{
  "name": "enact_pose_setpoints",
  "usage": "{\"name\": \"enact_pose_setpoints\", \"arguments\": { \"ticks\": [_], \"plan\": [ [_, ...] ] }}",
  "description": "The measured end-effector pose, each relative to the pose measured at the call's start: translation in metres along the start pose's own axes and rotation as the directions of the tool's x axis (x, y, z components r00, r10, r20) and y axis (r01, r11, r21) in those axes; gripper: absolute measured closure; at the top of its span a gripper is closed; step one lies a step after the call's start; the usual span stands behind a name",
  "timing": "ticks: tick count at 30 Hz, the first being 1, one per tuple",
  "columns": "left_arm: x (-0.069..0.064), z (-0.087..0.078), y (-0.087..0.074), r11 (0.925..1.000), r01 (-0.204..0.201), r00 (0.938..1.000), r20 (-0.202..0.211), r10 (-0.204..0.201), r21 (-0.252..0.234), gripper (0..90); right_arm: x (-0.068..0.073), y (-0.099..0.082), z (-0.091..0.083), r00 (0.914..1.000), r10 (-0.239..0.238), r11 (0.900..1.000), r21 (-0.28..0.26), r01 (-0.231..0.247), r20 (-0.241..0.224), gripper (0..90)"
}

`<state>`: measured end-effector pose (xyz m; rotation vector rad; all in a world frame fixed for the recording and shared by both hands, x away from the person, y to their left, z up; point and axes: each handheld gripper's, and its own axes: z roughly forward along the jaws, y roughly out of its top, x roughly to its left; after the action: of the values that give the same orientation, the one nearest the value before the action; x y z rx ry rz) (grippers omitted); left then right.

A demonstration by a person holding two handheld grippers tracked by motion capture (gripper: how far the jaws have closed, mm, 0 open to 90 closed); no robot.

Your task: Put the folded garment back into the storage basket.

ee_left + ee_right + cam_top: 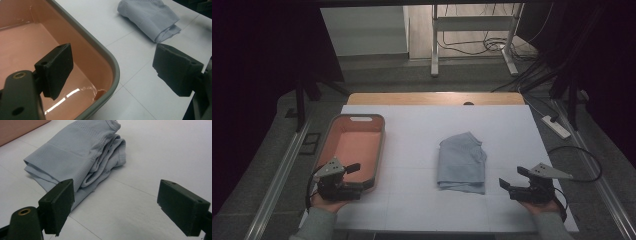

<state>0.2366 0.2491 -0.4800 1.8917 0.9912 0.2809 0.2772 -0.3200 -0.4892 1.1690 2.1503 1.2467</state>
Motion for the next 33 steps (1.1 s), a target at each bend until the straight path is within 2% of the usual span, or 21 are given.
{"name": "enact_pose_setpoints", "arguments": {
  "ticks": [6, 13, 33],
  "plan": [
    [-0.0001, 0.0004, 0.0008, 0.9999, 0.010, 0.9998, 0.015, -0.010, -0.006, 16.6, -0.0010, -0.0013, -0.0012, 1.0000, 0.005, 1.0000, 0.003, -0.005, 0.001, 15.3],
    [-0.0029, 0.0033, 0.0016, 1.0000, -0.005, 0.9997, 0.023, 0.006, -0.003, 16.8, -0.0014, -0.0021, 0.0001, 1.0000, 0.000, 0.9999, 0.012, -0.001, 0.006, 15.7],
    [-0.0090, 0.0083, 0.0052, 0.9996, -0.028, 0.9995, 0.014, 0.028, 0.009, 16.8, -0.0010, -0.0016, 0.0027, 0.9999, -0.008, 0.9998, 0.020, 0.008, 0.009, 16.4]
  ]
}}
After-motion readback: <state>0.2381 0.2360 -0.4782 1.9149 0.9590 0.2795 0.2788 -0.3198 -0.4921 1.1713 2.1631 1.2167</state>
